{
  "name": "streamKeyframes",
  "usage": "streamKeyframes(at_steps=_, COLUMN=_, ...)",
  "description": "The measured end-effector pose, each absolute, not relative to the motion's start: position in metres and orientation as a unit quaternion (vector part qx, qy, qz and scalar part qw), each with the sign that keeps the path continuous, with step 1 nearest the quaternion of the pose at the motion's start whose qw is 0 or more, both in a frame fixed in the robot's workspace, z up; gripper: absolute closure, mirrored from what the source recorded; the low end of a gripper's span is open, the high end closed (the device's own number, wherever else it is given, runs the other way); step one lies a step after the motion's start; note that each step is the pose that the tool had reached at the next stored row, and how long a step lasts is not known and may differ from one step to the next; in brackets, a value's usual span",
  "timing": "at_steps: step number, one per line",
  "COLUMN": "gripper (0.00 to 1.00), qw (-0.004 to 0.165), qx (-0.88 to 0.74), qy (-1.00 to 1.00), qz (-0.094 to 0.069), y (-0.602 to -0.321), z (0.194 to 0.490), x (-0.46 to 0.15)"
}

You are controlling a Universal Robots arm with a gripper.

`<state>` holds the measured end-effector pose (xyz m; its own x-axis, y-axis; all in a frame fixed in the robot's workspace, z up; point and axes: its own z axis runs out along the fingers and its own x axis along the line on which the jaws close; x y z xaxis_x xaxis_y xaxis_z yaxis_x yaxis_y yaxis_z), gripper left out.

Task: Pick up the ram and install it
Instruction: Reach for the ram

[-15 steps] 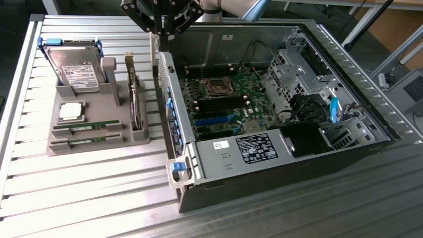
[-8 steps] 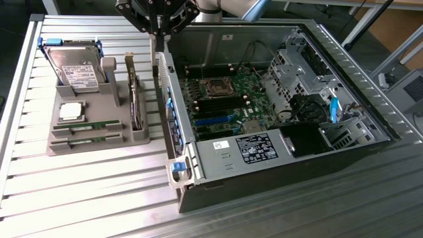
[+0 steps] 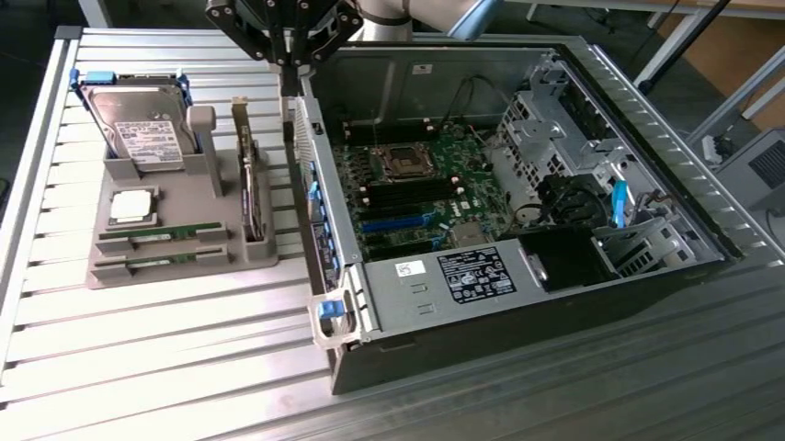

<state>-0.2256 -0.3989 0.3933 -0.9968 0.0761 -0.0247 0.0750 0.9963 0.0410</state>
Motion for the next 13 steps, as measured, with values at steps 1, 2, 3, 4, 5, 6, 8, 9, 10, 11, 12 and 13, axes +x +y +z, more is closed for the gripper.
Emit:
streamKeyframes(at_steps=1, gripper=0.91, qw=0.013, qx=0.038, qy=0.999, qz=0.020, y=-0.3989, z=0.3933, x=-0.2257)
streamKeyframes(at_steps=2, gripper=0.91, qw=0.013, qx=0.038, qy=0.999, qz=0.020, y=-0.3989, z=0.3933, x=-0.2257)
streamKeyframes(at_steps=3, gripper=0.91, qw=0.013, qx=0.038, qy=0.999, qz=0.020, y=-0.3989, z=0.3933, x=-0.2257)
streamKeyframes(at_steps=4, gripper=0.91, qw=0.013, qx=0.038, qy=0.999, qz=0.020, y=-0.3989, z=0.3933, x=-0.2257)
streamKeyframes(at_steps=5, gripper=0.91, qw=0.013, qx=0.038, qy=0.999, qz=0.020, y=-0.3989, z=0.3933, x=-0.2257)
streamKeyframes(at_steps=6, gripper=0.91, qw=0.013, qx=0.038, qy=0.999, qz=0.020, y=-0.3989, z=0.3933, x=-0.2257)
streamKeyframes(at_steps=8, gripper=0.91, qw=0.013, qx=0.038, qy=0.999, qz=0.020, y=-0.3989, z=0.3933, x=-0.2264)
streamKeyframes(at_steps=9, gripper=0.91, qw=0.013, qx=0.038, qy=0.999, qz=0.020, y=-0.3989, z=0.3933, x=-0.2265)
streamKeyframes(at_steps=10, gripper=0.91, qw=0.013, qx=0.038, qy=0.999, qz=0.019, y=-0.3989, z=0.3933, x=-0.2271)
streamKeyframes(at_steps=11, gripper=0.91, qw=0.013, qx=0.038, qy=0.999, qz=0.019, y=-0.3989, z=0.3933, x=-0.2273)
streamKeyframes(at_steps=12, gripper=0.91, qw=0.013, qx=0.038, qy=0.999, qz=0.019, y=-0.3989, z=0.3933, x=-0.2281)
streamKeyframes(at_steps=13, gripper=0.91, qw=0.013, qx=0.038, qy=0.999, qz=0.019, y=-0.3989, z=0.3933, x=-0.2291)
